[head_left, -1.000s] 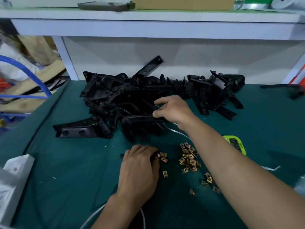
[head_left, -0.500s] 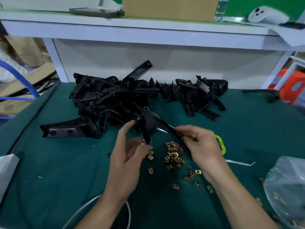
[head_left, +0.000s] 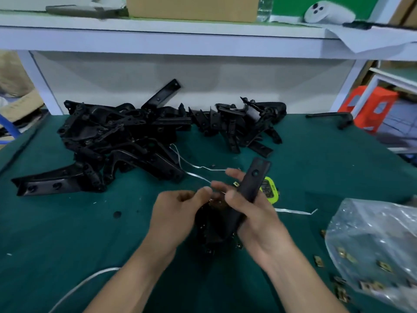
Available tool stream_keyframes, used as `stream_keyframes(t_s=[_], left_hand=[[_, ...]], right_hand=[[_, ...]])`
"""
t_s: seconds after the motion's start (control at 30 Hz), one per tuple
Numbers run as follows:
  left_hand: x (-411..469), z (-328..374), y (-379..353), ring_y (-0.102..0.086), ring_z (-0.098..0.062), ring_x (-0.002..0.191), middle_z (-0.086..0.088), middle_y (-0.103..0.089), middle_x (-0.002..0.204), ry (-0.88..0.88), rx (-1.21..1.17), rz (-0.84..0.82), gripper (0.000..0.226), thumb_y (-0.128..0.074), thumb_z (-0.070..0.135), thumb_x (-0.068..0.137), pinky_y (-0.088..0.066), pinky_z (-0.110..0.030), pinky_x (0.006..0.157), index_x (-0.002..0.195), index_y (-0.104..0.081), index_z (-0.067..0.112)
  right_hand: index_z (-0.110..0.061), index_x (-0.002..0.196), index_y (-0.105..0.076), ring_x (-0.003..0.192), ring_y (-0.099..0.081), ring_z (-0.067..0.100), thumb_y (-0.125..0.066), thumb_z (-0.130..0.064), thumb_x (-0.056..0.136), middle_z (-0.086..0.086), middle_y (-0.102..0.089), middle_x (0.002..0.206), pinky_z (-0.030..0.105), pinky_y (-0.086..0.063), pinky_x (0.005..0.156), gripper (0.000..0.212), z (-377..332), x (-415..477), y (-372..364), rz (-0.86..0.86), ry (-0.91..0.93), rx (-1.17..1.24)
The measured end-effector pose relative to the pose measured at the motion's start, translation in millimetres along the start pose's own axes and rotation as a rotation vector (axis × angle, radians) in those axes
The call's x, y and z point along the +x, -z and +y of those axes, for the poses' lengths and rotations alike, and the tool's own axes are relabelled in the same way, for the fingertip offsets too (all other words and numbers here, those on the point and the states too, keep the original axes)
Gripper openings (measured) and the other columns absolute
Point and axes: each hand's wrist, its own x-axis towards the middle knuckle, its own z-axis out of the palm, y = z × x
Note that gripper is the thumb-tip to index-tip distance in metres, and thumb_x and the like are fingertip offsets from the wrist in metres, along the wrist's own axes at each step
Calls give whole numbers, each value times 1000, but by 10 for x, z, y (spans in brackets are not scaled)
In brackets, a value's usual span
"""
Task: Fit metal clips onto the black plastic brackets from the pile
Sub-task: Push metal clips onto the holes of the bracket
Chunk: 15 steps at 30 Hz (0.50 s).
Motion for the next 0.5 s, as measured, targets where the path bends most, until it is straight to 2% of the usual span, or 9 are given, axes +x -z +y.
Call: stream_keyframes(t_s=[0.07, 0.1, 0.13, 0.2, 0.27, 0.37, 0.43, 0.5], left_hand=[[-50, -74, -95, -43, -5, 45, 7, -53, 48, -88, -33, -3, 40, -68, 44, 92, -35, -16, 46, 62, -72, 18], [-64, -114, -93, -43, -5, 45, 8, -53, 47, -147, -25, -1, 41, -66, 43, 94, -34, -14, 46, 61, -69, 18], [-77, -141, -73, -47, -3, 46, 10, -58, 50, -210, 4, 10, 34, -66, 42, 94, -37, -12, 47, 65, -70, 23], [-92, -177, 3, -56, 1, 53, 16, -67, 62, -291, 166, 57, 9, -72, 38, 89, -40, -7, 53, 84, -76, 44], [-125, -207, 52, -63, 3, 69, 24, -68, 76, -350, 373, 59, 22, -77, 34, 82, -41, -4, 63, 89, -73, 55], [-169, -201, -15, -59, 1, 93, 30, -65, 90, -479, 552, -90, 17, -77, 39, 80, -38, -6, 82, 96, -76, 45], [-182, -220, -92, -52, -1, 96, 27, -61, 92, -530, 671, -155, 23, -72, 44, 82, -39, -15, 89, 103, -78, 37], [-184, -225, -132, -49, -3, 95, 22, -59, 94, -542, 701, -173, 18, -74, 42, 85, -41, -21, 90, 101, -80, 35]], right_hand=[[-10, 97, -74, 82, -72, 28, -79, -16, 75, 20, -72, 100, 38, -60, 77, 23, -7, 30, -36, 93, -33, 160], [-10, 86, -74, 69, -68, 24, -73, -15, 78, 17, -71, 87, 35, -59, 69, 9, -27, 54, -37, 150, -50, 198], [-11, 79, -73, 57, -59, 20, -70, -15, 83, 13, -66, 76, 33, -57, 63, 6, -51, 78, -3, 205, -41, 228], [-11, 74, -71, 48, -43, 16, -65, -17, 94, 7, -56, 64, 28, -53, 56, 22, -102, 117, 124, 305, 13, 240], [-10, 70, -69, 48, -37, 17, -63, -23, 96, 6, -52, 59, 27, -50, 52, 30, -184, 129, 238, 376, 72, 234], [-10, 66, -63, 55, -33, 22, -61, -26, 95, 7, -46, 52, 30, -48, 57, 33, -238, 156, 361, 391, 98, 280], [-9, 65, -61, 56, -32, 22, -59, -26, 96, 6, -46, 51, 30, -47, 59, 35, -220, 166, 398, 386, 83, 286], [-9, 64, -62, 54, -32, 21, -59, -25, 96, 6, -48, 52, 28, -48, 57, 36, -196, 166, 405, 379, 74, 289]])
